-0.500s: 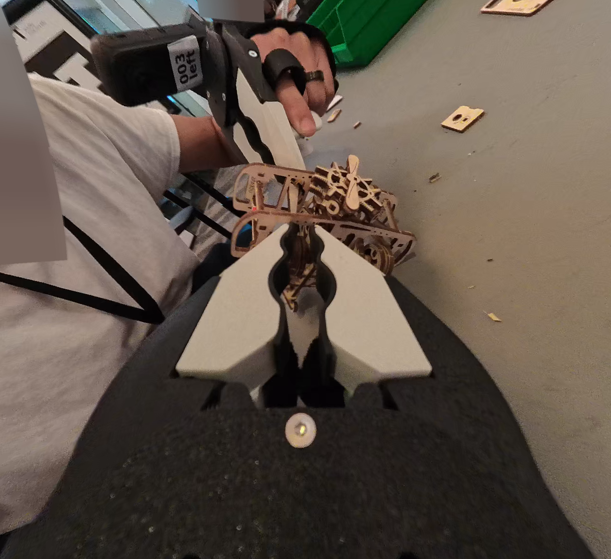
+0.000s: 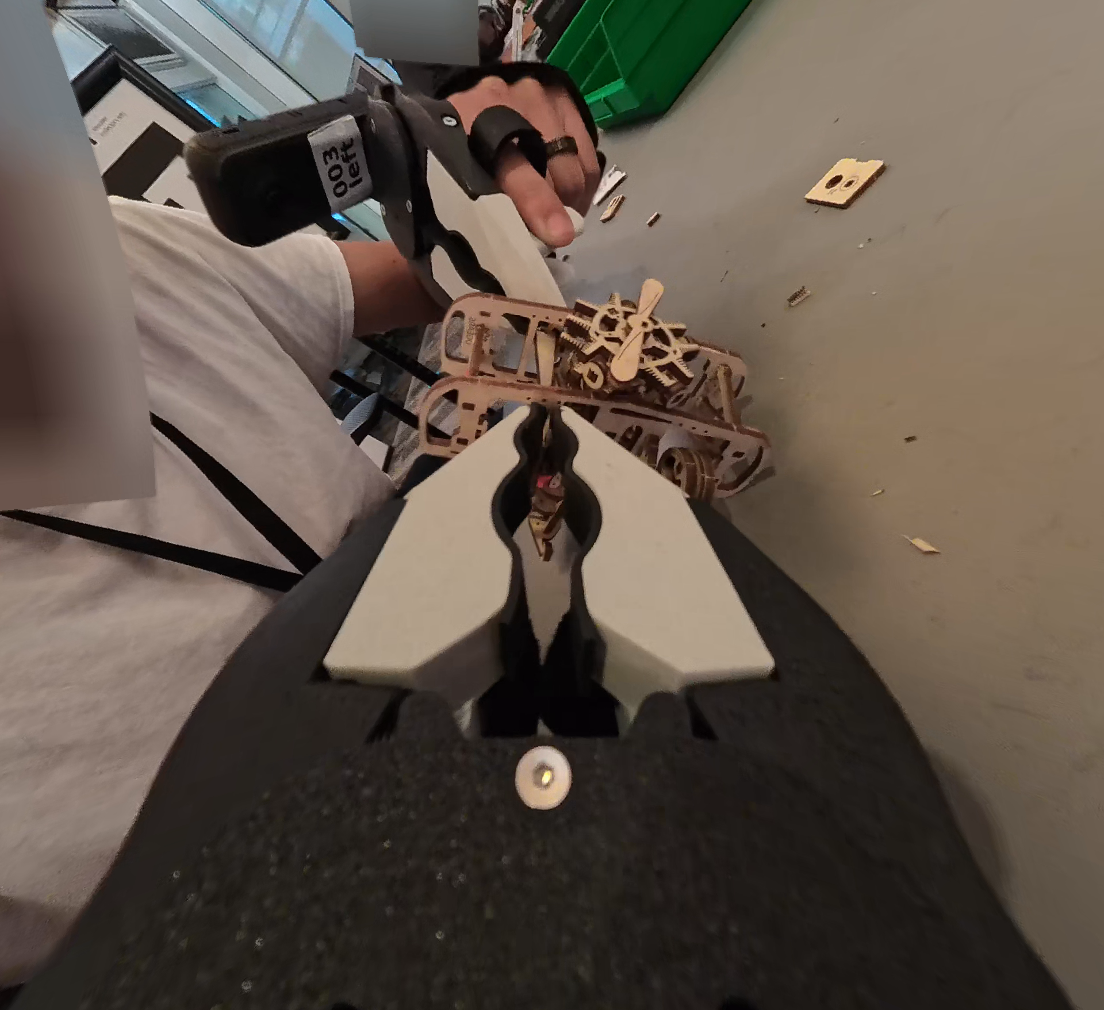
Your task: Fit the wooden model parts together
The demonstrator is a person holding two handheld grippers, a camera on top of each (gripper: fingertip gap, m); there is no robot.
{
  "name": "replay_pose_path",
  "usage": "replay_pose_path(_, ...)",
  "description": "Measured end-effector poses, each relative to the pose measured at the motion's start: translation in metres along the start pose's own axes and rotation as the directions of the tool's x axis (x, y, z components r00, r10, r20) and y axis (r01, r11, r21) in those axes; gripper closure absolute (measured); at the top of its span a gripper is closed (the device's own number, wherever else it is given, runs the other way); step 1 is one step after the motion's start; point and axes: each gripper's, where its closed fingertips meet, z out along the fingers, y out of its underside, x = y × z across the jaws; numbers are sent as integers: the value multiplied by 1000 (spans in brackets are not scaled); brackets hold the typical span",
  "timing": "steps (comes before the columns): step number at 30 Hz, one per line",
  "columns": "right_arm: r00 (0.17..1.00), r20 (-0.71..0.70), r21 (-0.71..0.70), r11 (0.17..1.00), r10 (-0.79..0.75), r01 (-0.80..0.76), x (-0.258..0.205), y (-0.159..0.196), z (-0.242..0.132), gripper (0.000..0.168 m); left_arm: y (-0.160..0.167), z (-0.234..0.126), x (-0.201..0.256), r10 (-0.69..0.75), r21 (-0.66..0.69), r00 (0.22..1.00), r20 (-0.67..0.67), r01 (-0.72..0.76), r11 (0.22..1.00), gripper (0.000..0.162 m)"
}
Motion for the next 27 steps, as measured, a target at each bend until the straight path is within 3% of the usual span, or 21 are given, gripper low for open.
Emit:
replay_pose_path(14,1000,-23,-5,1000,6,-6,2,1,-2,166,-4,-3,-1,-36,85,997,69,30,996,162)
replay_pose_path(21,997,-48,-18,998,-65,64,3,2,-1,166,-7,-3,3,-210,175,977,25,203,963,162)
replay_pose_path(27,996,-58,-21,998,-61,60,3,3,-2,166,-10,-3,4,-213,212,974,81,192,958,162)
